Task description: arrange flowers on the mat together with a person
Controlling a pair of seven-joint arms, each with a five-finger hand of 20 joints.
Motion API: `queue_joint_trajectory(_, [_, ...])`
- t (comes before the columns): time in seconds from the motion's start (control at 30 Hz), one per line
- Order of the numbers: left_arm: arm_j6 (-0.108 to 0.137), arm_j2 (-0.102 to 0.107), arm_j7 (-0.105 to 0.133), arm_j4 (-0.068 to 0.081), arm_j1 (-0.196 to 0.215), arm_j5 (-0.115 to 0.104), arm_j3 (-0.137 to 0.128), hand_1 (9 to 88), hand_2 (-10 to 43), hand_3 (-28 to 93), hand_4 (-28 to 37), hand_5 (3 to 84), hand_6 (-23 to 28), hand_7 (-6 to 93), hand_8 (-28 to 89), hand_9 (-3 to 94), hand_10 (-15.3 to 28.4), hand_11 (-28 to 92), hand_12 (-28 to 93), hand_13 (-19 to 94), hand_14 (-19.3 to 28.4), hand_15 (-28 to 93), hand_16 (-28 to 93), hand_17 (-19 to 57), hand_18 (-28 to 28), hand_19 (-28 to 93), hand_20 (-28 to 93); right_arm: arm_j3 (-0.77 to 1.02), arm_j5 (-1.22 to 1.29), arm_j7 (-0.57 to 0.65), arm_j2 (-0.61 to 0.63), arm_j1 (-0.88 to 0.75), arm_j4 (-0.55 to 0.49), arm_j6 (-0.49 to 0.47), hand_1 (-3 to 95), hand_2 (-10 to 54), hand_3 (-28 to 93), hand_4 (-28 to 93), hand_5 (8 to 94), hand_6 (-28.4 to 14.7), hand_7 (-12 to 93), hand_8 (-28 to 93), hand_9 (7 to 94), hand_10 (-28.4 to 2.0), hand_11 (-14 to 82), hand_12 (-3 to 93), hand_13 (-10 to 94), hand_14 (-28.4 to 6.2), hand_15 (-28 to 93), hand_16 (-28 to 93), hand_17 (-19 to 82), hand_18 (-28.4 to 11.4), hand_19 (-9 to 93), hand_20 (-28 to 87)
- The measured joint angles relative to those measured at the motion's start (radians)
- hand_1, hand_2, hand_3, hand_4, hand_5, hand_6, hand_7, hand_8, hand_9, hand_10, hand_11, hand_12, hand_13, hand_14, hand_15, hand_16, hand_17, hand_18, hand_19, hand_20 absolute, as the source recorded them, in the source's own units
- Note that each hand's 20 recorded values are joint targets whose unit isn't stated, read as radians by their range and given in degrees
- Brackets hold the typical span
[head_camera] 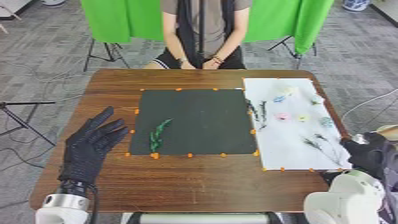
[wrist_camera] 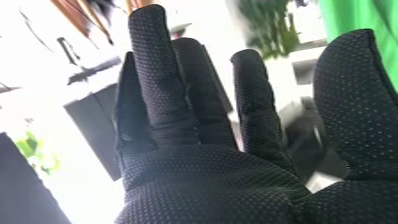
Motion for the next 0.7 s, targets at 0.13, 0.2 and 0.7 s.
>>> queue_joint_trajectory(0.13, [0.0, 0.0, -0.001, 0.0, -0.005, 0.001, 0.0, 22.0, 9.3, 76, -28.3, 36.5, 10.1, 10.2, -9, 37.1, 22.9, 26, 10, 29, 28.4, 51, -12, -5.3, 28.0, 67, -18, 0.019, 0.081, -0.008, 0.012, 0.001, 0.02, -0.054, 28.1, -4.4, 81, -28, 43.3, 1.0, 16, -15, 52.2, -16.8, 15.6, 10.7, 54, -15.9, 50, 4, 11, -18.7, 62, 8])
queue_joint_trajectory(0.2, [0.0, 0.0, -0.001, 0.0, -0.007, 0.001, 0.0, 22.0, 9.3, 76, -28.3, 36.5, 10.1, 10.2, -9, 37.1, 22.9, 26, 10, 29, 28.4, 51, -12, -5.2, 28.0, 67, -18, 0.028, 0.087, -0.018, 0.013, 0.0, 0.027, -0.091, 28.3, -4.6, 81, -28, 43.5, 0.9, 15, -15, 52.6, -16.5, 15.4, 10.8, 55, -15.7, 50, 4, 11, -18.6, 62, 8])
queue_joint_trajectory(0.7, [-0.003, 0.0, -0.005, 0.001, -0.021, 0.002, 0.0, 22.0, 9.3, 76, -28.3, 36.7, 10.2, 10.1, -9, 37.1, 22.9, 26, 10, 29, 28.4, 51, -12, -5.3, 27.9, 67, -17, 0.012, 0.176, -0.1, 0.025, 0.056, 0.103, -0.318, 28.8, -5.2, 81, -28, 48.0, 0.2, 15, -15, 55.6, -15.5, 15.2, 11.0, 56, -14.9, 48, 5, 10, -17.7, 61, 9])
